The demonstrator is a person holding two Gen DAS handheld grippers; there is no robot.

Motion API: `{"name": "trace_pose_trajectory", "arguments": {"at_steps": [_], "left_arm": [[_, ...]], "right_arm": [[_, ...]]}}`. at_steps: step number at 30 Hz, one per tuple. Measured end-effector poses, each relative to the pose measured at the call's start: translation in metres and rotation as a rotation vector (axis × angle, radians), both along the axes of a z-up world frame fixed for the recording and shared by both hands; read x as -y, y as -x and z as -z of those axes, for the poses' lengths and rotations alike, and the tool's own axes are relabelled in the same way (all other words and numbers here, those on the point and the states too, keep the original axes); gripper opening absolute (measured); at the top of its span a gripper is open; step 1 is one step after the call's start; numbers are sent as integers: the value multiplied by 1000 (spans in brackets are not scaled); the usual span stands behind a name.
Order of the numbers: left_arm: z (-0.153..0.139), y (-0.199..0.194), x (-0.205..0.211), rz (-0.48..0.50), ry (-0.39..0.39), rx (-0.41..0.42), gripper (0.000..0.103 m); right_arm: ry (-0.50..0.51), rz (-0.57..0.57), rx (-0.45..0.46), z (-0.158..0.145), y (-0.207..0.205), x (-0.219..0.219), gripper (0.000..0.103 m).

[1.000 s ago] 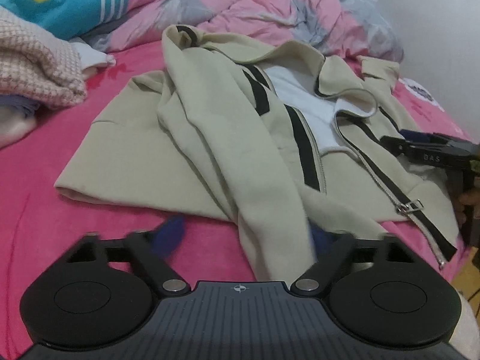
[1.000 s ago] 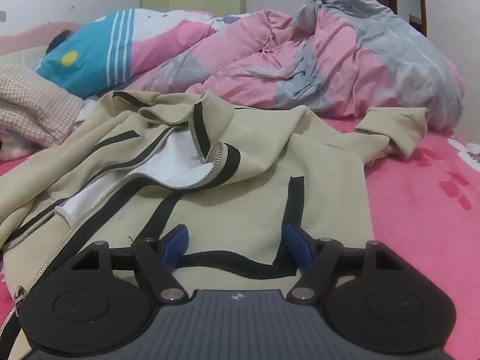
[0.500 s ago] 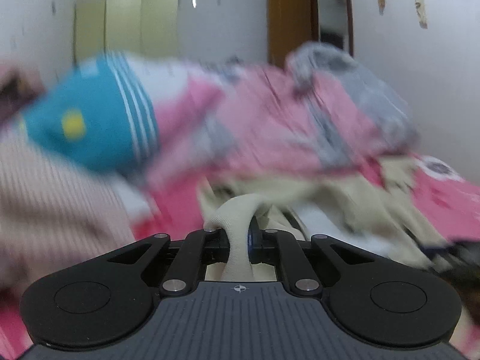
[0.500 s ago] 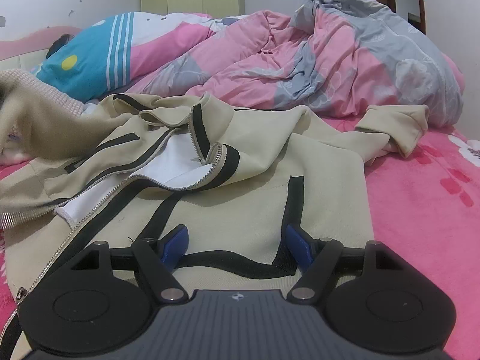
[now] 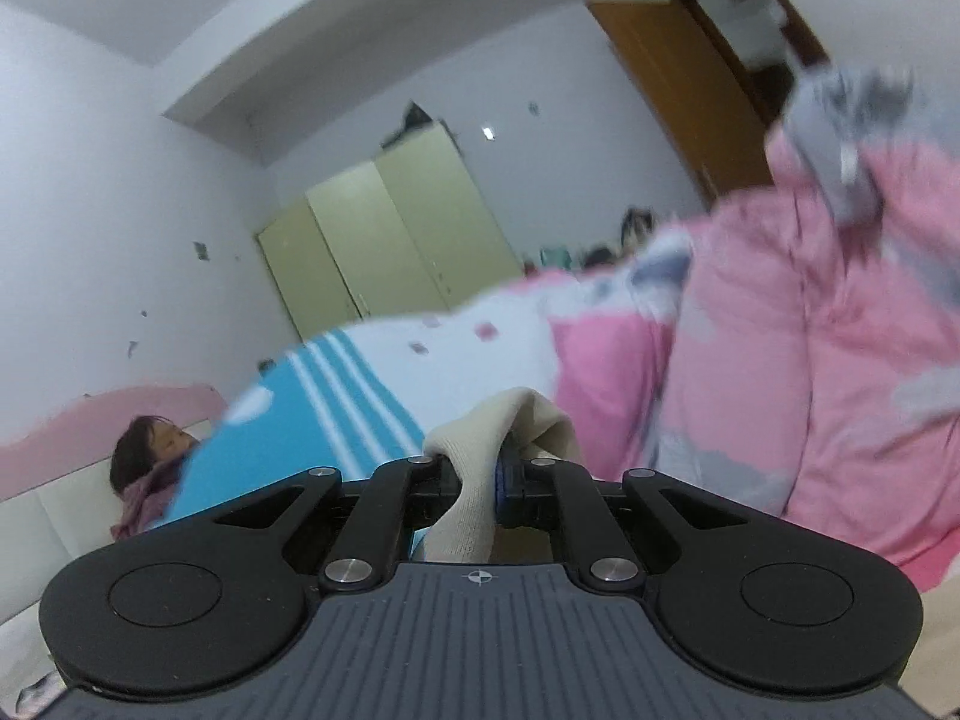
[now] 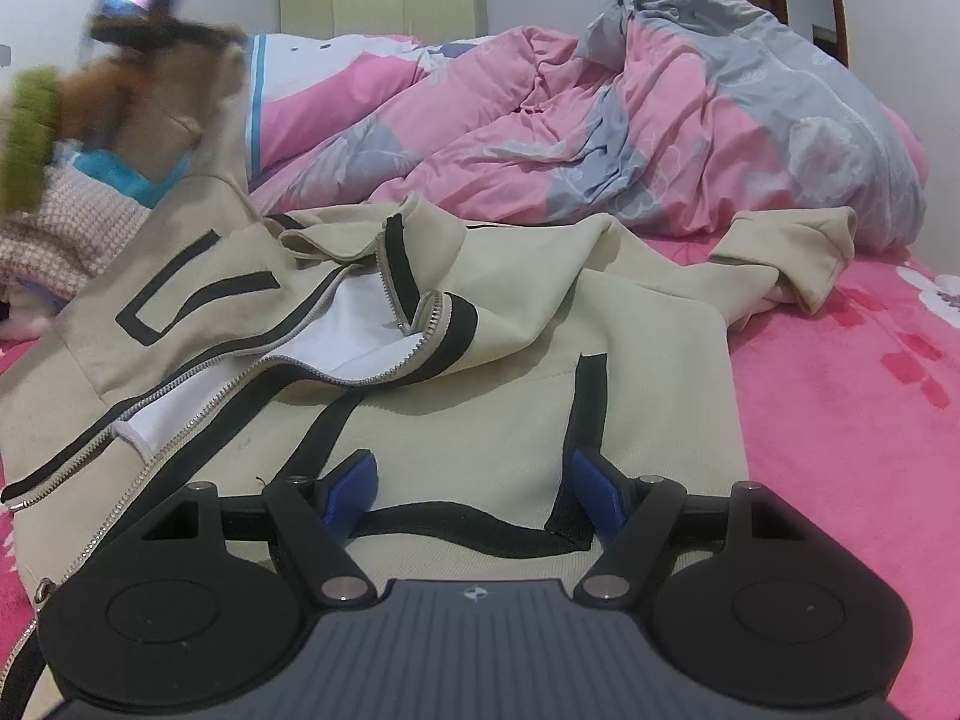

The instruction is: Fold clothes

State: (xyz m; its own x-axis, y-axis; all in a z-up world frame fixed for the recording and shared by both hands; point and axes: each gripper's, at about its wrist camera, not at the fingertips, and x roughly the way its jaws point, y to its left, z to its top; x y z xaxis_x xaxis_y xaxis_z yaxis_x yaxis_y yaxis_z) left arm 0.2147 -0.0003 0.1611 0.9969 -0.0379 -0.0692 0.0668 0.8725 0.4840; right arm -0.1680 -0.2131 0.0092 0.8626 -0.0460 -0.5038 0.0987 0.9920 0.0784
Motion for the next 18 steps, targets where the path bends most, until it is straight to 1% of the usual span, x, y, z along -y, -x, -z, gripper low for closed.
{"name": "trace_pose_trajectory", "arguments": {"at_steps": [1,2,4,5,6,7,8,10,11,12,14,18], "left_arm": [[15,-10,6,-5,-17,-40,11],[32,-18,11,-9,-28,-99,14],[71,-29,21,3,-57,-257,38],[88,-31,25,16,-78,-326,43],[101,-27,27,27,-107,-362,52],[112,-20,29,39,-140,-378,62],[118,-13,29,50,-167,-379,68],[114,5,27,90,-191,-357,90],[105,14,24,115,-178,-350,94],[94,25,18,140,-157,-344,103],[68,48,6,183,-124,-339,103],[19,99,-22,235,-58,-342,103]], "right_arm": [[-5,0,2,0,0,1,74],[-10,1,4,0,0,1,74],[-17,2,7,0,1,2,74],[-18,2,8,0,1,2,74],[-20,3,9,0,1,2,74],[-22,4,10,0,1,2,74],[-26,4,11,0,2,3,74],[-33,4,14,0,2,4,74],[-40,3,15,0,2,5,74],[-48,3,18,0,3,6,74],[-67,2,23,0,3,8,74],[-87,4,28,0,4,11,74]]}}
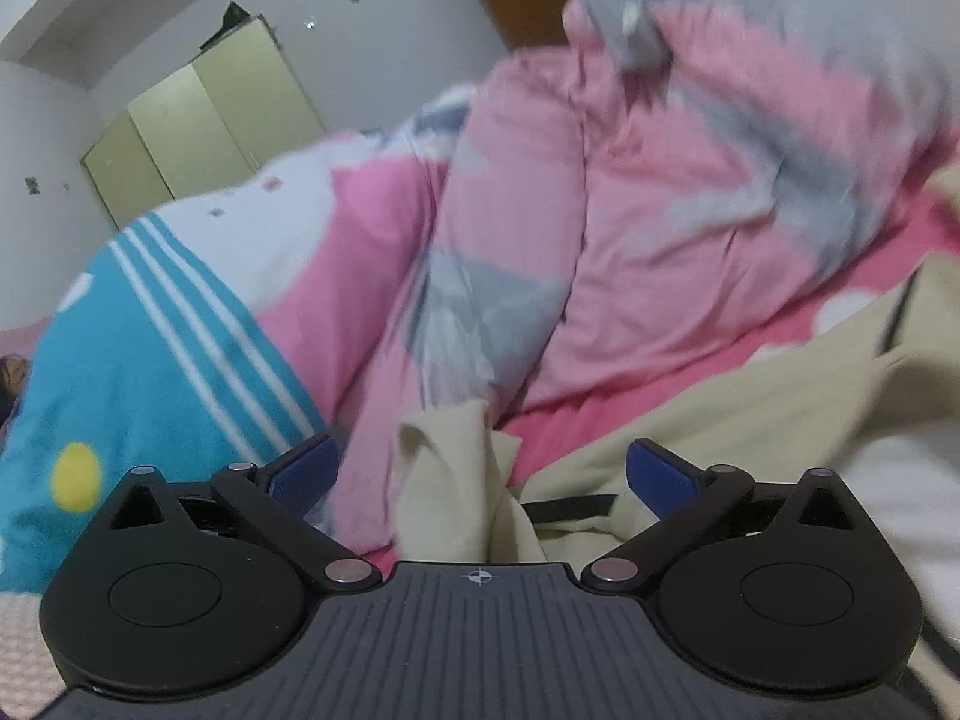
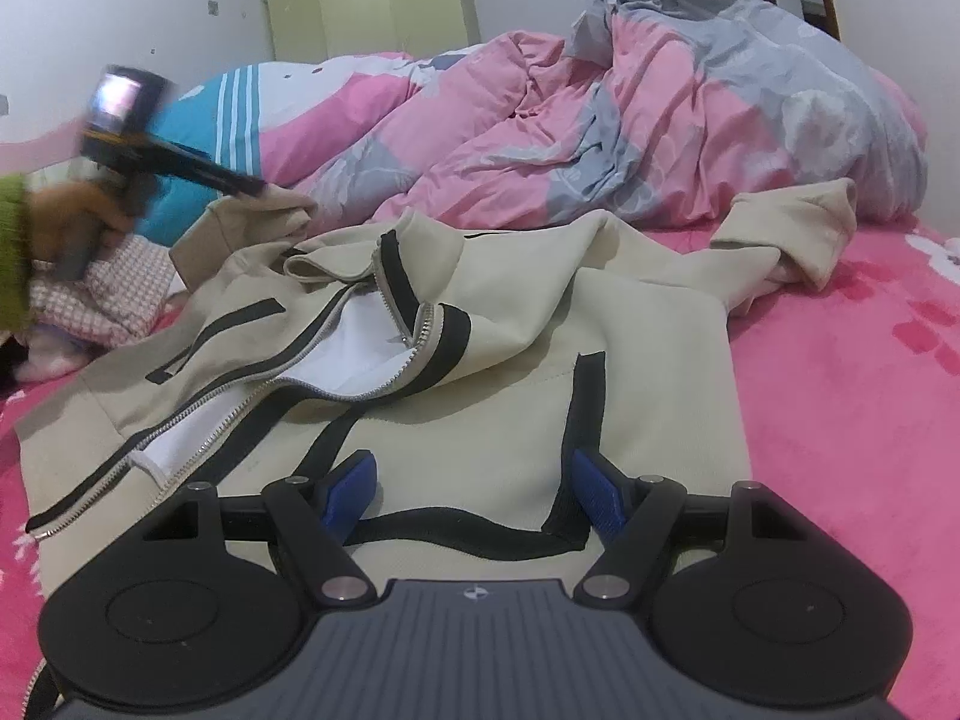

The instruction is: Fold clothes

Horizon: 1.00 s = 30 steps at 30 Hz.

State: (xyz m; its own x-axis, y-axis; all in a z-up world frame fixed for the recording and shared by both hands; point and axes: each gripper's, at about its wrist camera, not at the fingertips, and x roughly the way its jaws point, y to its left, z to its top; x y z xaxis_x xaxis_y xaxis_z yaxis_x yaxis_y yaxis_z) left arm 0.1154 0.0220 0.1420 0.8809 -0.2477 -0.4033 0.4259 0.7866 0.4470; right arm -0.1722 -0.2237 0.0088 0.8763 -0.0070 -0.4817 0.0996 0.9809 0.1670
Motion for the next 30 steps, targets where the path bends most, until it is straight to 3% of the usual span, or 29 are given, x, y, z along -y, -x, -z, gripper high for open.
{"name": "trace_pose_trajectory", "arguments": {"at_steps": [4,7,13,18,22,26,28,30], "left_arm": [[-26,32,-32,-2,75,-73,103],[-22,60,-62,-6,131,-177,103],[45,87,-111,-89,211,-387,101],[85,94,-138,-172,315,-504,99],[104,99,-147,-190,359,-553,97],[115,108,-141,-211,379,-503,92],[116,114,-138,-201,388,-474,79],[115,120,-135,-190,387,-460,70]], "right_arm": [[0,0,-2,0,0,0,74],[-11,0,0,0,0,1,74],[-66,-3,-2,-2,1,7,75],[-276,79,25,-21,38,35,76],[-324,236,12,-21,78,59,78],[-362,297,-52,-12,96,66,81],[-357,272,-70,-11,96,59,81],[-359,243,-89,-12,92,52,73]]}}
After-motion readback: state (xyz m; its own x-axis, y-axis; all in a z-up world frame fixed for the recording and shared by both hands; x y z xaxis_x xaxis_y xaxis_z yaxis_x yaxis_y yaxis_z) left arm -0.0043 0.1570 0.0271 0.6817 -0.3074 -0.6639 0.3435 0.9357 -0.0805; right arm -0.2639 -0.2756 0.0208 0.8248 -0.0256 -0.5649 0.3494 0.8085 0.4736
